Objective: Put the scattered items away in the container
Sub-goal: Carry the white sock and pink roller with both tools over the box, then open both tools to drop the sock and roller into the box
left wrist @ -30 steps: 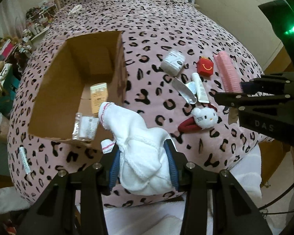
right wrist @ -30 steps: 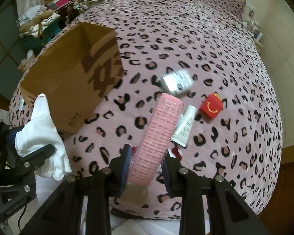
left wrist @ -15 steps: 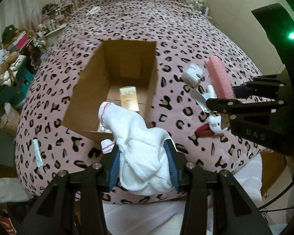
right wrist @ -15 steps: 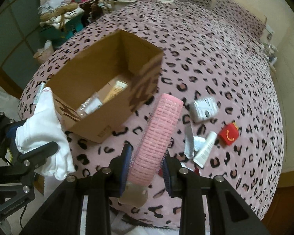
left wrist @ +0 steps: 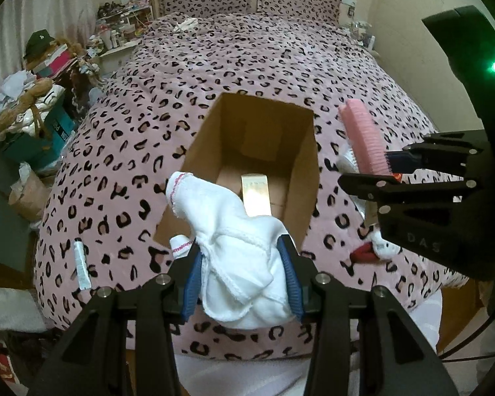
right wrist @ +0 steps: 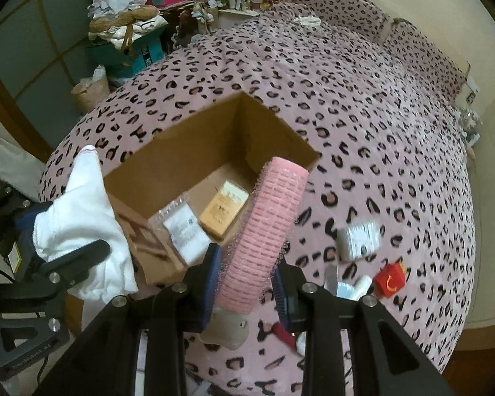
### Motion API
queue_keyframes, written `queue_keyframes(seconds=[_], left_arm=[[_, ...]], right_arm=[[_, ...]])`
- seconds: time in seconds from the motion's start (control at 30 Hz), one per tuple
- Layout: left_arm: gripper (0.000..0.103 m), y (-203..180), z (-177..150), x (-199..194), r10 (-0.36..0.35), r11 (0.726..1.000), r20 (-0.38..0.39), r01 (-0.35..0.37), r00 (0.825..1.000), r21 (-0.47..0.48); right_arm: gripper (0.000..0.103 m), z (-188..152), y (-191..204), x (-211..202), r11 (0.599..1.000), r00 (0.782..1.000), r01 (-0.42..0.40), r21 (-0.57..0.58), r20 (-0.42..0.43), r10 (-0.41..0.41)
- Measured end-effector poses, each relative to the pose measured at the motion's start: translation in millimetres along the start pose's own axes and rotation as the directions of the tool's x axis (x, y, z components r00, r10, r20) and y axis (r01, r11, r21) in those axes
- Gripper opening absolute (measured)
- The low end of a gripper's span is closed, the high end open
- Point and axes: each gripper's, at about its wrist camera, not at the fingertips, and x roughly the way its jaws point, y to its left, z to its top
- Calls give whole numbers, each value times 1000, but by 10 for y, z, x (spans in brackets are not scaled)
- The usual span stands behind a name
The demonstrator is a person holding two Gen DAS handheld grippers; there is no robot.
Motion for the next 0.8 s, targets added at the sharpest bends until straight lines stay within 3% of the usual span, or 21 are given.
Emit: queue_keyframes(seconds=[0.33, 0.8], left_arm=[[45, 234, 330, 365, -8, 998, -16, 7, 1000, -65], [45, 267, 418, 870, -32, 996, -89, 24, 996, -85]], right_arm=[[30, 454, 12, 332, 999, 999, -34, -12, -20, 34], [30, 591, -55, 801, 997, 994, -73, 0, -83, 73]])
